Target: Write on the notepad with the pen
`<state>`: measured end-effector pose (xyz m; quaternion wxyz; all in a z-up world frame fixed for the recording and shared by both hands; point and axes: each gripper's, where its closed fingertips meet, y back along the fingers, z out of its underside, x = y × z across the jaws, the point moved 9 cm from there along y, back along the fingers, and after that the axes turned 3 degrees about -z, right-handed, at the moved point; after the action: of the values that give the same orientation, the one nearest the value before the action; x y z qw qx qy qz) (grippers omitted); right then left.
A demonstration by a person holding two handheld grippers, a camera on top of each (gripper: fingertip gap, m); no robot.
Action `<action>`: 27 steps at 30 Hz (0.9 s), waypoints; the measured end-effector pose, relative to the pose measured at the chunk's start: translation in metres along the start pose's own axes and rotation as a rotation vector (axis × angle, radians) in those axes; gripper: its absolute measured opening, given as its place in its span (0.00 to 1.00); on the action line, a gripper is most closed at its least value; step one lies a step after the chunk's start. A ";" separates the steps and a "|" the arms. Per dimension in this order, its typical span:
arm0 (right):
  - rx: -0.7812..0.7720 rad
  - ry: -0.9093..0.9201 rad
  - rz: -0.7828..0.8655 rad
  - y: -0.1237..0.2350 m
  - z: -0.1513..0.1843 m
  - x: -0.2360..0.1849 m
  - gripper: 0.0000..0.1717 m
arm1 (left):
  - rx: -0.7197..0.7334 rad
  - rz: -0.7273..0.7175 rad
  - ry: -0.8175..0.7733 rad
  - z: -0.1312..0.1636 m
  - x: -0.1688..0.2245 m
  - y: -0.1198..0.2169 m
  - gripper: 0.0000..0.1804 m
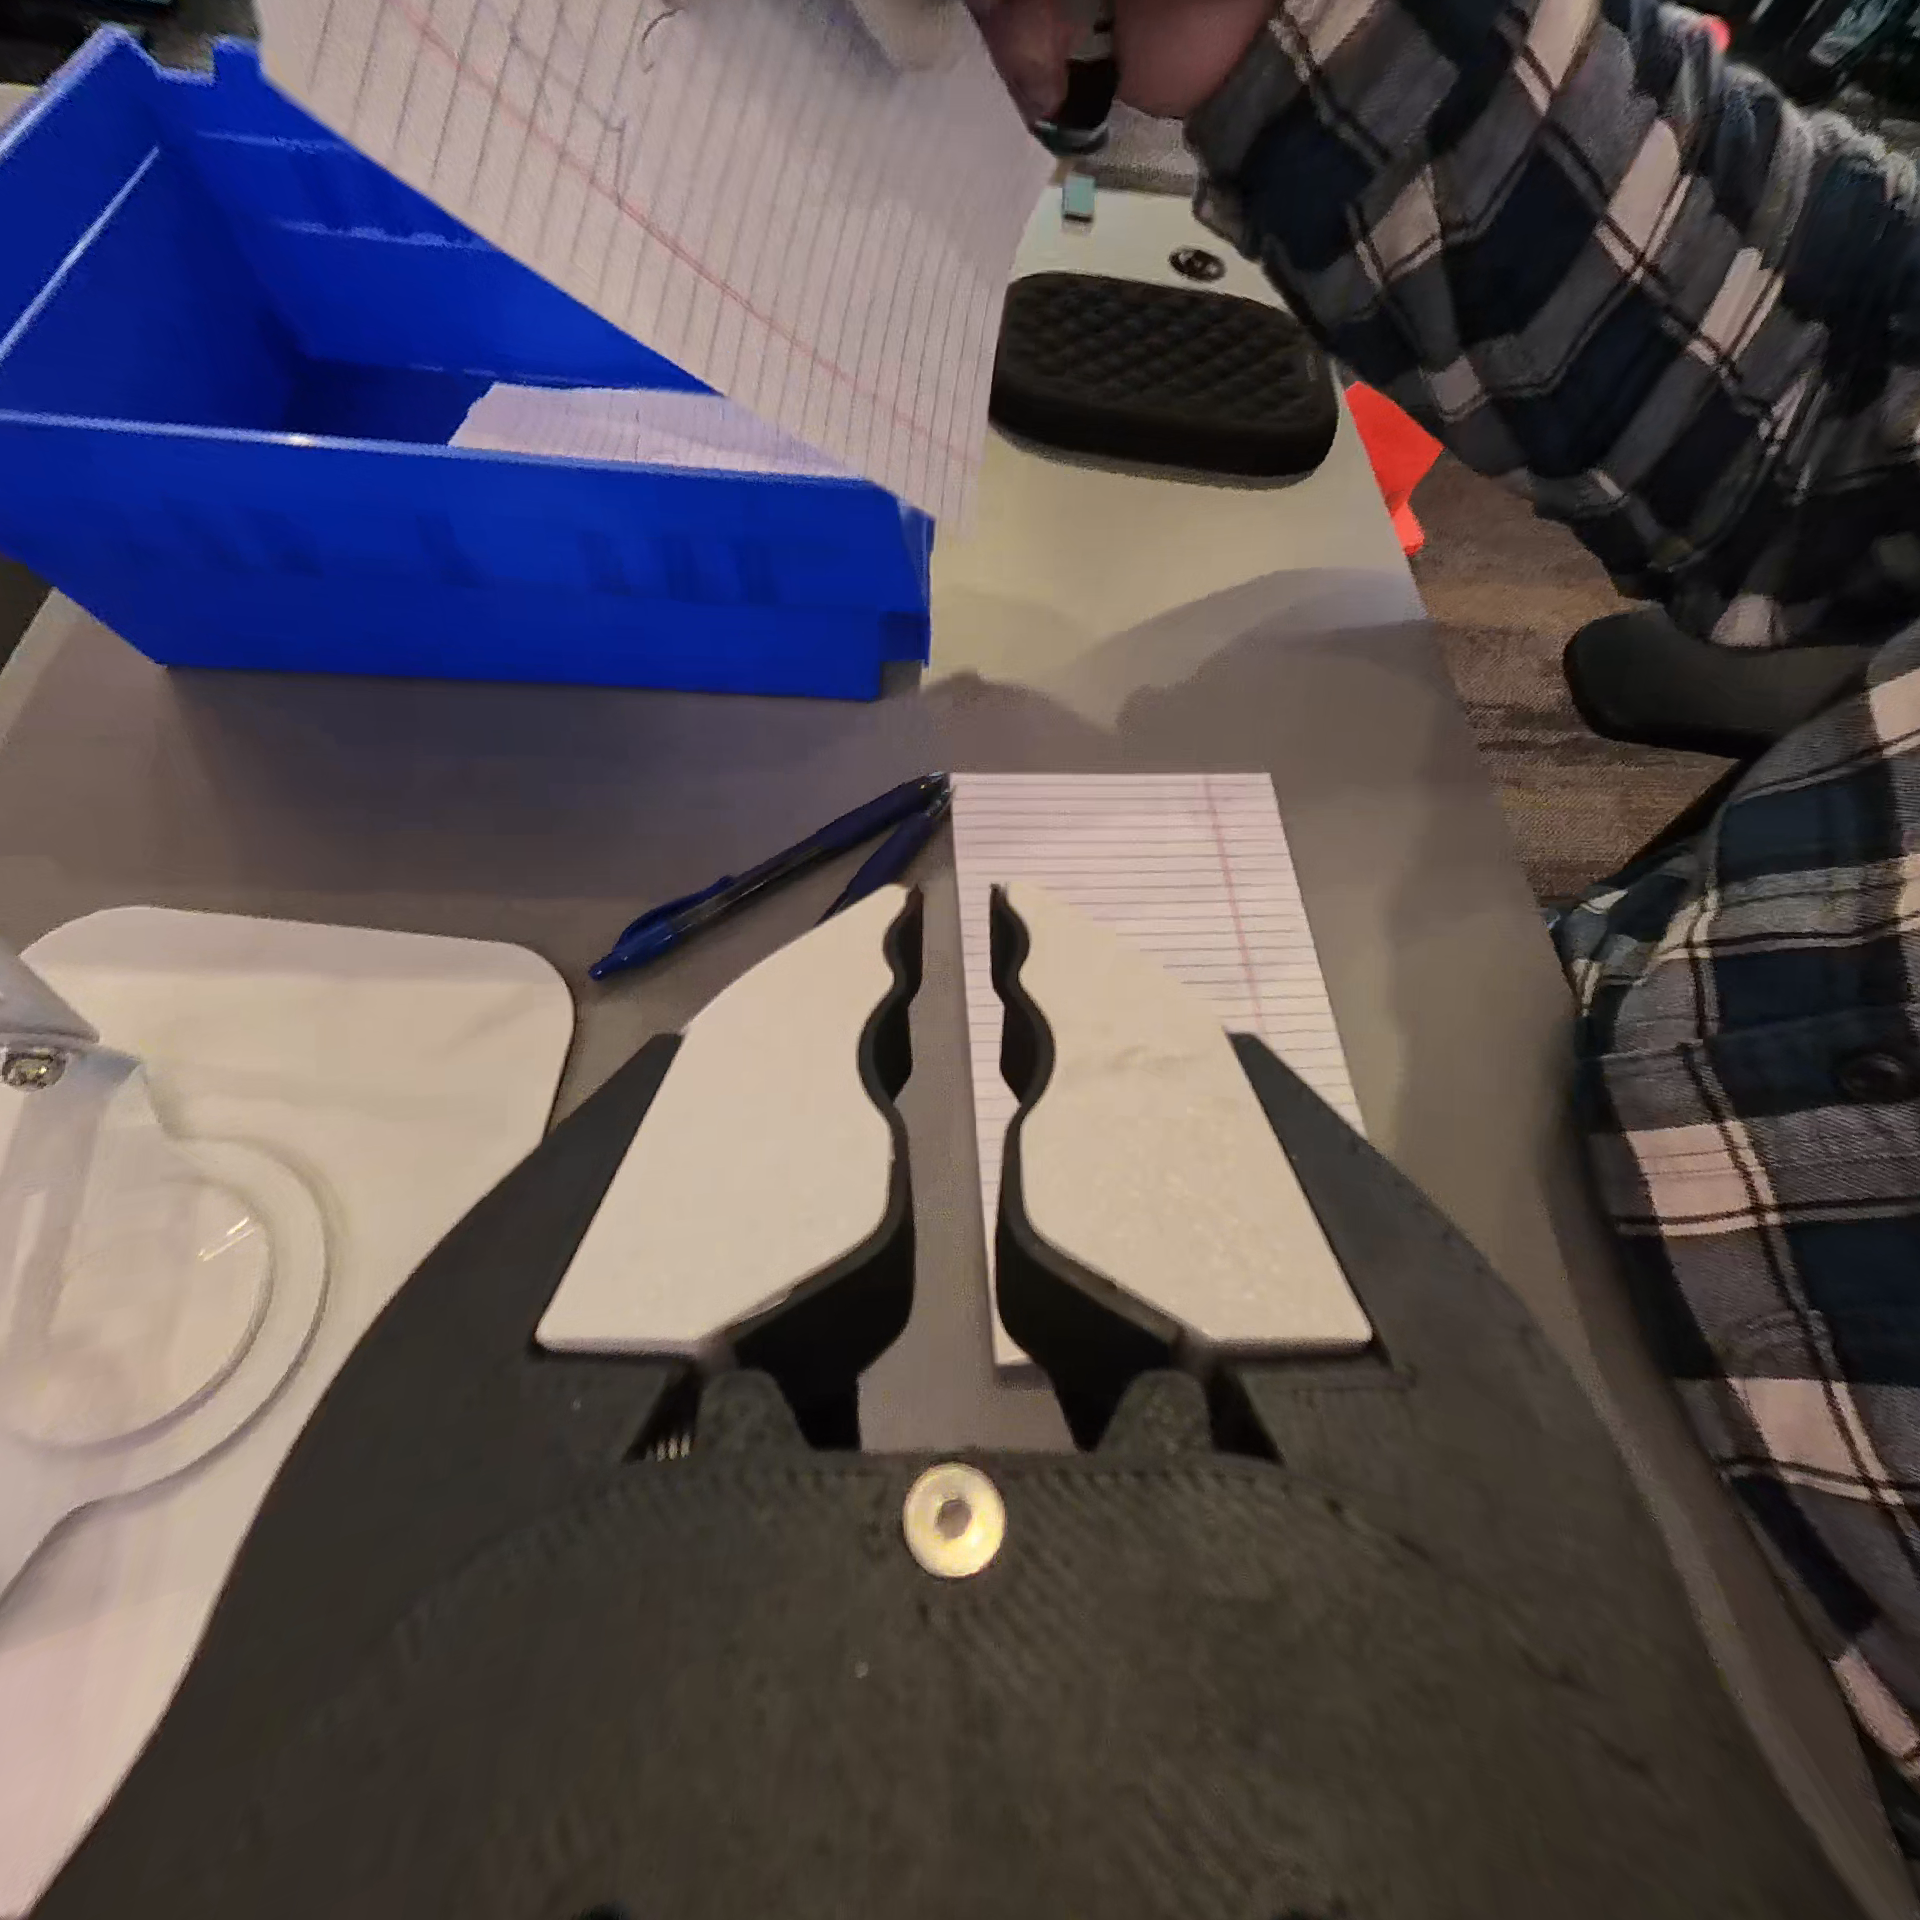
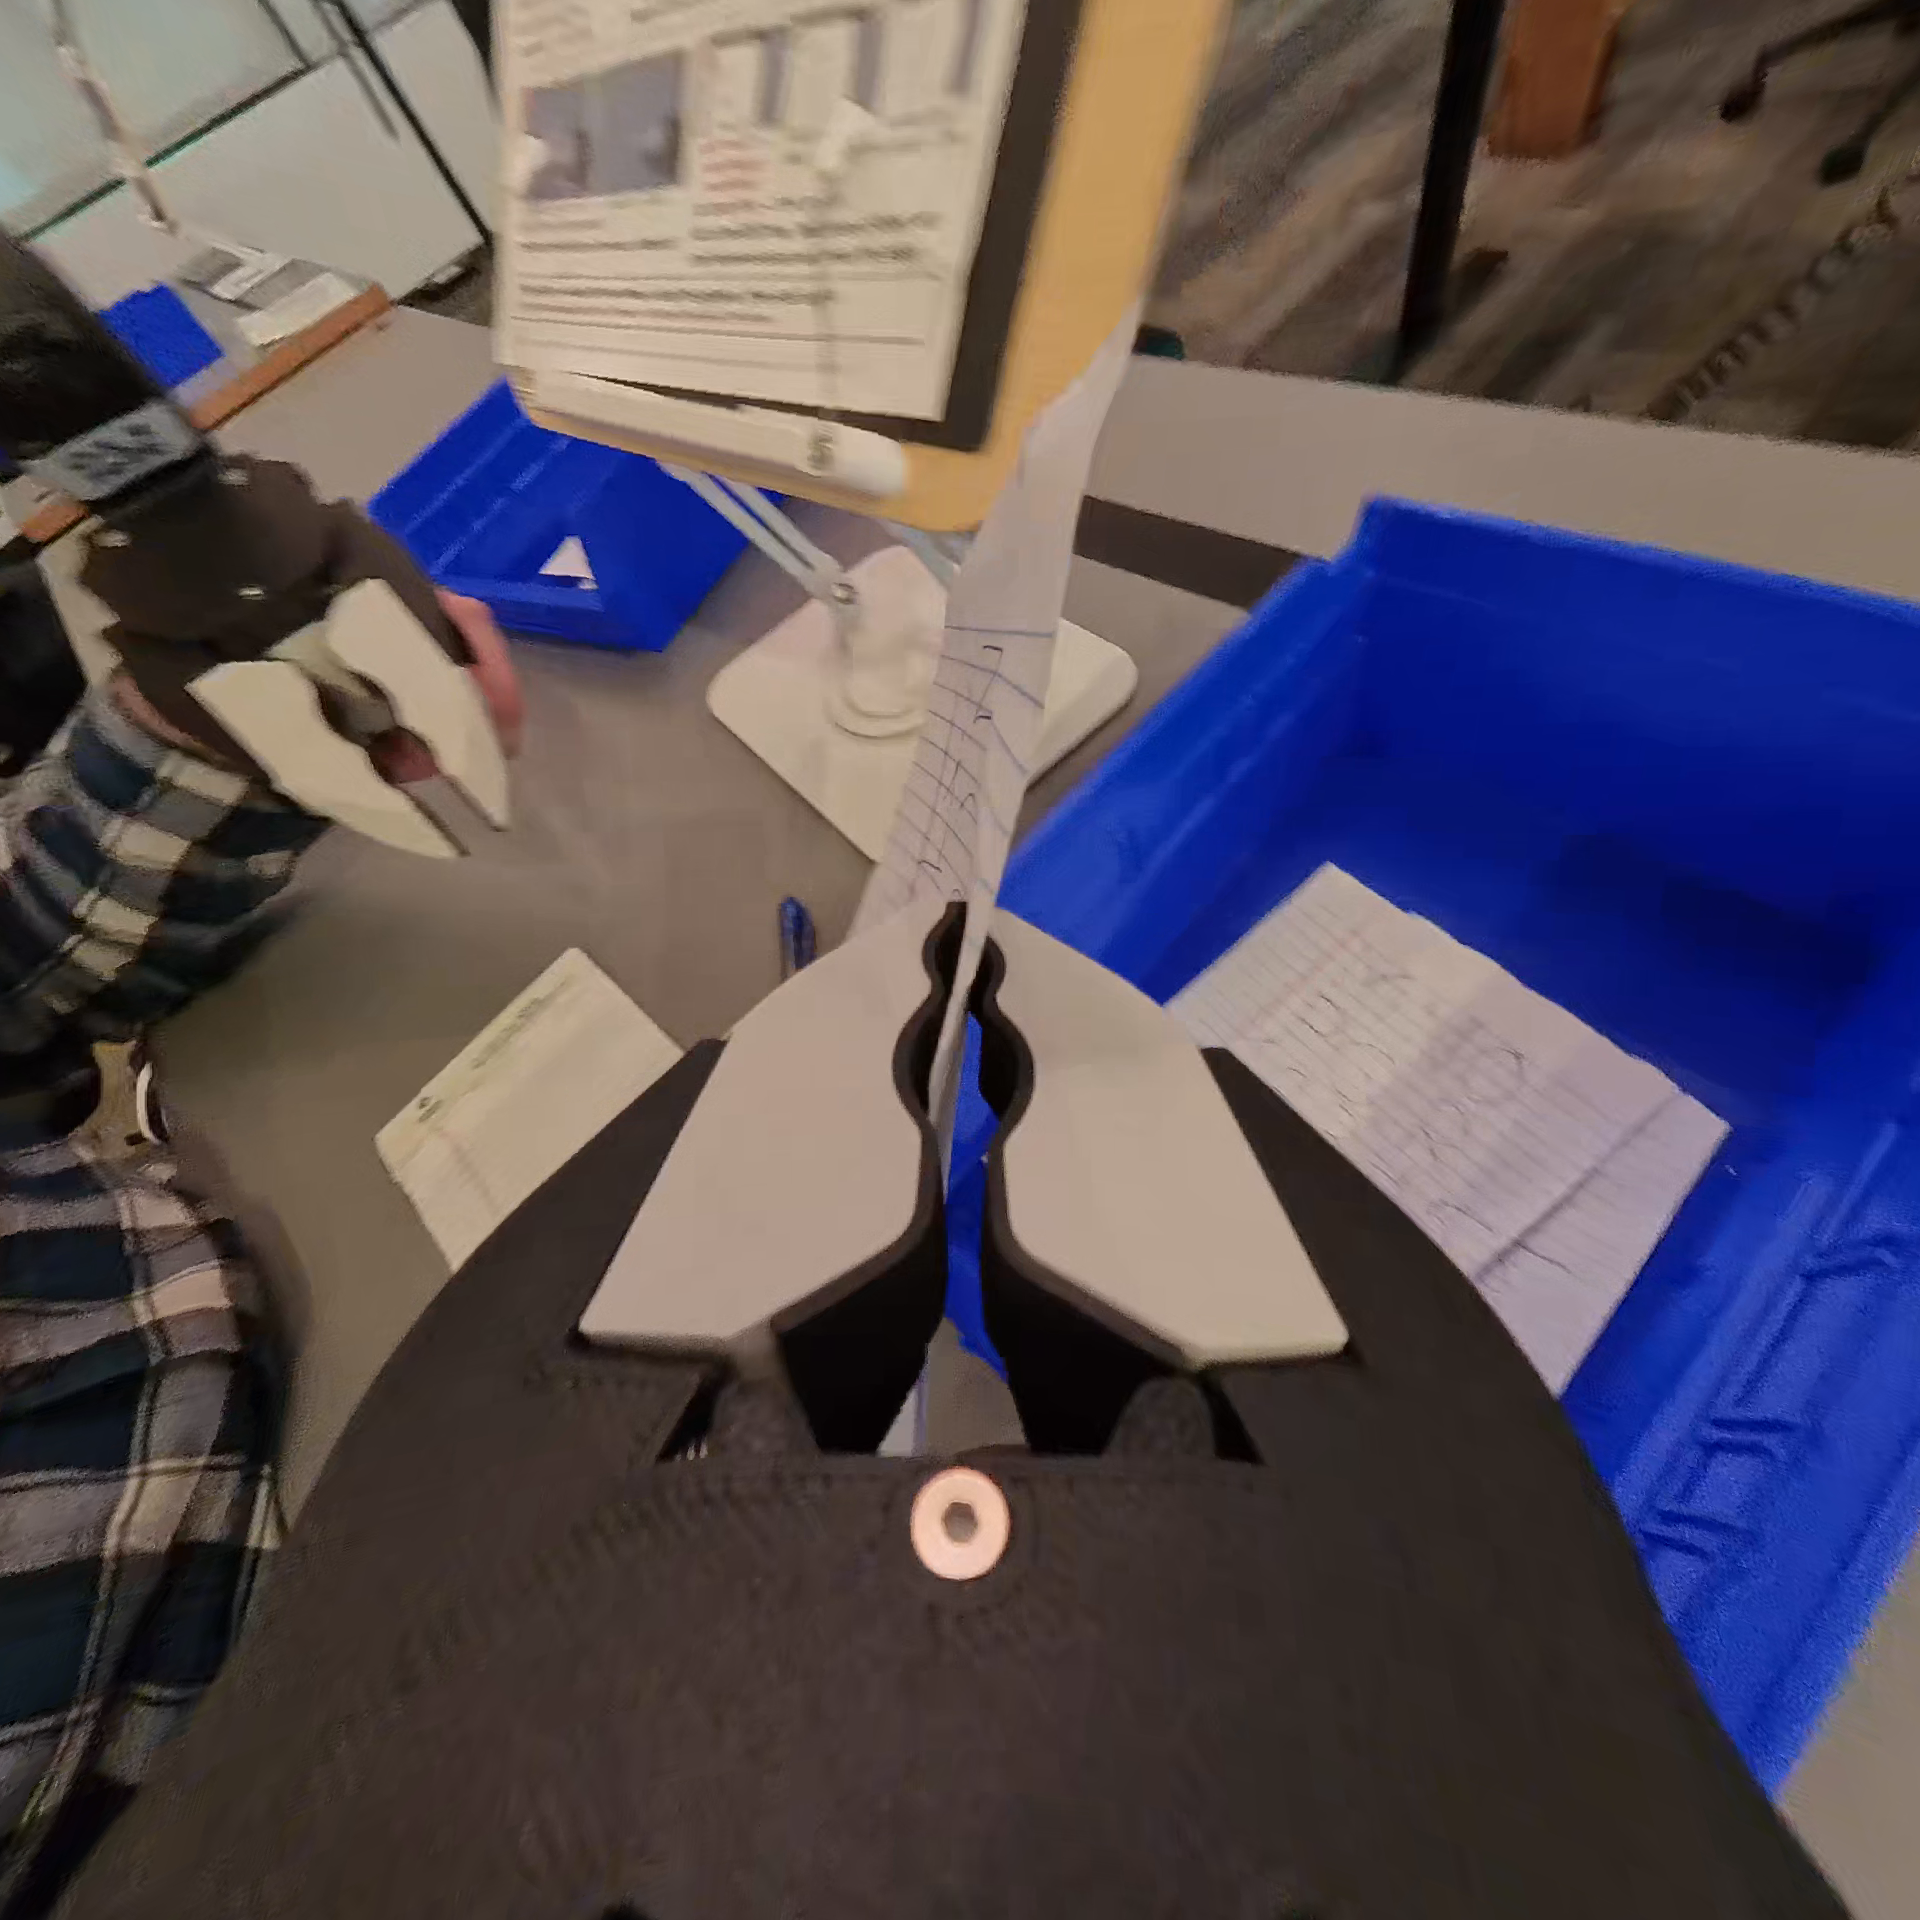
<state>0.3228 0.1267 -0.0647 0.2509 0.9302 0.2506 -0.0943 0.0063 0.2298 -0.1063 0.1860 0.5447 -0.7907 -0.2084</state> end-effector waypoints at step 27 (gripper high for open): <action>-0.485 -0.002 0.578 -0.035 0.026 0.061 0.32 | -0.287 -0.154 0.211 0.069 0.008 0.007 0.21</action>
<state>0.3554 0.1651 -0.1198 0.4802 0.8761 -0.0072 0.0417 -0.0378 0.2336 -0.1604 0.3271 0.5901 -0.6851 -0.2745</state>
